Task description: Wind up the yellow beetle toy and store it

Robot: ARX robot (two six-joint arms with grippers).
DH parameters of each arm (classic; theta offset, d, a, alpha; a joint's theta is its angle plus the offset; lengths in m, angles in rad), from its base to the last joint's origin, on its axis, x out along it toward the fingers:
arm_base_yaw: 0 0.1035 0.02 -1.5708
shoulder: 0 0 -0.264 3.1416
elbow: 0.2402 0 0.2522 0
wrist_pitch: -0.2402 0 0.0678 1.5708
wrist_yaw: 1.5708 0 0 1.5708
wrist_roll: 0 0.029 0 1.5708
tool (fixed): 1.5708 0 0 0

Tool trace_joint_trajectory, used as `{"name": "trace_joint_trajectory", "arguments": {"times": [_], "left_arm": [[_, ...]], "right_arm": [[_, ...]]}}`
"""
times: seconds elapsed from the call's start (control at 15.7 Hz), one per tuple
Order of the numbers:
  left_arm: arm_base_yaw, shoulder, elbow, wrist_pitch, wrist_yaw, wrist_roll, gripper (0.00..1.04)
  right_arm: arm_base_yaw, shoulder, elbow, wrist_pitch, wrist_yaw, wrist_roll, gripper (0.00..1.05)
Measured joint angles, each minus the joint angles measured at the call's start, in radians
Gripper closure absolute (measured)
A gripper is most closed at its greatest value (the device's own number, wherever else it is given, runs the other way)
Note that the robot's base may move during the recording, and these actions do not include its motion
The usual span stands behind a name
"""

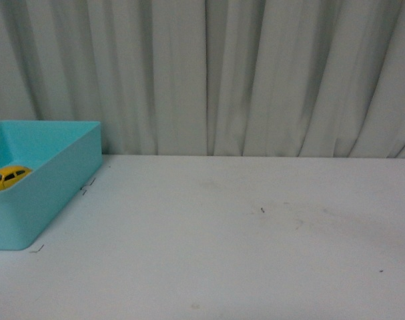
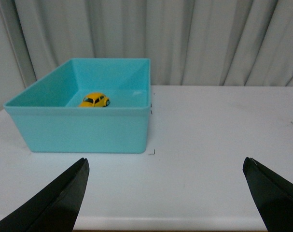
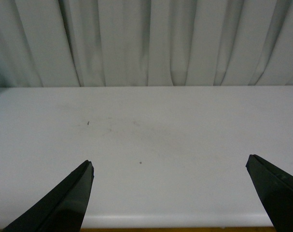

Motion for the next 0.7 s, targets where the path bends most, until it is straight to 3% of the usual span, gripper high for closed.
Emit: {"name": "trace_joint_trajectory", "arguments": {"times": [0.7], "left_arm": [[0.0,0.0,0.0,-0.001,0.0,-0.002,0.07]], "right_arm": [[0.0,0.0,0.0,-0.002,0.0,0.0,0.07]]}}
